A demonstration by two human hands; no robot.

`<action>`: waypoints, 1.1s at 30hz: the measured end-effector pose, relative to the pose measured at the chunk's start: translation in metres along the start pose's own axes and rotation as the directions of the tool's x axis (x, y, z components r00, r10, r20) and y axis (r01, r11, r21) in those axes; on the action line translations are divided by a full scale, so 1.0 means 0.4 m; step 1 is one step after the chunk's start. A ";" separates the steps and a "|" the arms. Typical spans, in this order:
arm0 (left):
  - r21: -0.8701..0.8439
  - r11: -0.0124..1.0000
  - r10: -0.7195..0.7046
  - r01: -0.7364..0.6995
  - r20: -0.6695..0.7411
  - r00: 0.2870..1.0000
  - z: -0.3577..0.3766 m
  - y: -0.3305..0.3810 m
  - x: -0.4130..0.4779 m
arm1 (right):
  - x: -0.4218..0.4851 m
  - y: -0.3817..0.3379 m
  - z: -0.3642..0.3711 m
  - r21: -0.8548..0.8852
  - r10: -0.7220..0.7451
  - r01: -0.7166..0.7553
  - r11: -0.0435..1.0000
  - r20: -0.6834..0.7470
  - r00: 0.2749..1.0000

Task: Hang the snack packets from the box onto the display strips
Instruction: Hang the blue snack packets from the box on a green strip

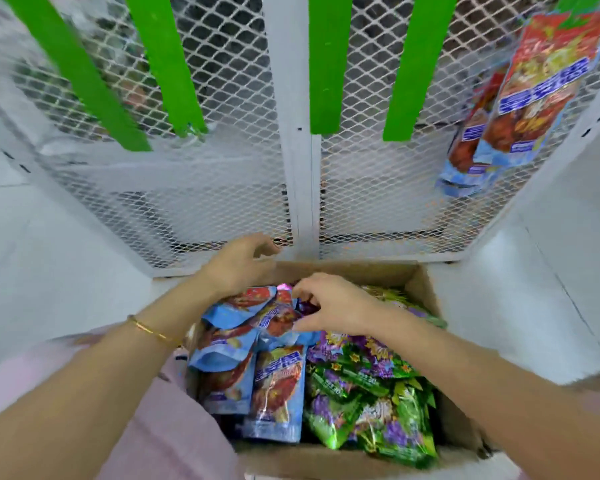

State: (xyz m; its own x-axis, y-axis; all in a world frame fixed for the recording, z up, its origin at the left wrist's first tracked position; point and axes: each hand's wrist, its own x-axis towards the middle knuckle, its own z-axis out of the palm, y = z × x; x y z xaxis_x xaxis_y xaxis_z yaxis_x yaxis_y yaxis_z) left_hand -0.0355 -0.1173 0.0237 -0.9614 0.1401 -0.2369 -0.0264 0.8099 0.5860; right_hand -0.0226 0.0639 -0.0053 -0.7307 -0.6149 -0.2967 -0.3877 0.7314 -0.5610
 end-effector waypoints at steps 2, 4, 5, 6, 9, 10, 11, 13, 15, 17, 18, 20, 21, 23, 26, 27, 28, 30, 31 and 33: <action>0.013 1.000 0.012 -0.012 0.002 1.000 -0.009 -0.013 0.007 | 0.023 -0.018 0.051 -0.262 -0.003 0.025 0.965 0.084 0.996; 0.019 1.000 0.001 -0.001 0.008 1.000 -0.014 -0.024 0.009 | 0.031 -0.025 0.101 -0.419 -0.009 0.038 0.907 0.071 0.997; 0.019 1.000 -0.012 0.012 0.008 1.000 -0.015 -0.030 0.009 | 0.033 -0.026 0.119 -0.443 -0.022 0.038 0.896 0.040 0.999; 0.019 1.000 -0.016 0.016 0.008 1.000 -0.016 -0.032 0.009 | 0.032 -0.030 0.127 -0.448 -0.028 0.027 0.894 0.005 1.000; 0.000 0.999 -0.032 0.032 0.042 0.999 -0.016 -0.039 0.009 | 0.031 -0.037 0.123 -0.474 -0.050 0.015 0.881 -0.062 0.997; -0.003 0.999 -0.047 0.047 0.065 0.997 -0.014 -0.041 0.007 | 0.029 -0.037 0.118 -0.487 -0.051 0.014 0.873 -0.064 0.997; 0.003 0.998 -0.063 0.063 0.083 0.995 -0.011 -0.043 0.006 | 0.026 -0.036 0.113 -0.492 -0.049 0.011 0.870 -0.064 0.997; 0.029 0.996 -0.082 0.079 0.104 0.991 -0.005 -0.046 0.005 | 0.019 -0.037 0.108 -0.505 -0.038 0.005 0.863 -0.054 0.998; 0.044 0.997 -0.076 0.071 0.132 0.988 0.000 -0.044 0.001 | 0.014 -0.039 0.110 -0.507 -0.050 0.005 0.862 -0.075 0.996; 0.043 0.997 -0.067 0.062 0.151 0.986 0.004 -0.044 -0.002 | 0.004 -0.043 0.110 -0.456 -0.102 0.005 0.890 -0.190 0.976; 0.035 0.997 -0.074 0.070 0.144 0.987 0.004 -0.043 -0.004 | -0.004 -0.045 0.105 -0.412 -0.135 0.008 0.911 -0.281 0.950; -0.012 0.994 -0.108 0.110 0.100 0.989 -0.003 -0.039 -0.007 | -0.025 -0.047 0.073 -0.248 -0.083 -0.047 0.968 -0.491 0.867; -0.049 0.990 -0.127 0.131 0.073 0.989 -0.008 -0.036 -0.007 | -0.033 -0.040 0.050 -0.129 0.012 -0.098 0.987 -0.542 0.840; -0.152 0.975 -0.159 0.162 0.029 0.987 -0.018 -0.028 -0.009 | -0.052 -0.020 0.002 0.158 0.202 -0.138 0.978 -0.536 0.820; -0.395 0.901 -0.190 0.177 0.008 0.982 -0.027 -0.008 -0.018 | -0.086 0.008 -0.073 0.530 0.382 -0.091 0.843 -0.471 0.795; -0.475 0.865 -0.174 0.163 0.020 0.985 -0.029 0.001 -0.022 | -0.101 0.015 -0.092 0.637 0.420 -0.054 0.769 -0.440 0.793; -0.544 0.828 -0.141 0.140 0.039 0.989 -0.029 0.013 -0.026 | -0.116 0.023 -0.106 0.712 0.442 -0.019 0.702 -0.414 0.796; -0.624 0.776 -0.068 0.094 0.066 0.996 -0.028 0.038 -0.032 | -0.146 0.039 -0.133 0.770 0.469 0.013 0.638 -0.402 0.787; -0.636 0.768 -0.047 0.076 0.063 0.997 -0.028 0.052 -0.033 | -0.157 0.046 -0.145 0.785 0.481 0.016 0.619 -0.396 0.783; -0.623 0.781 -0.024 0.037 0.028 0.999 -0.032 0.082 -0.032 | -0.182 0.057 -0.168 0.814 0.493 0.002 0.580 -0.354 0.795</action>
State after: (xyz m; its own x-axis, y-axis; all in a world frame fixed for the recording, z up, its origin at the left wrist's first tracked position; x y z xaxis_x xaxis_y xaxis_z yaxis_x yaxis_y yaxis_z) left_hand -0.0277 -0.0998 0.0559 -0.9523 0.1364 -0.2730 -0.2266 0.2832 0.9319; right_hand -0.0160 0.1453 0.0553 -0.9707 -0.0236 -0.2391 0.2309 0.1830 -0.9556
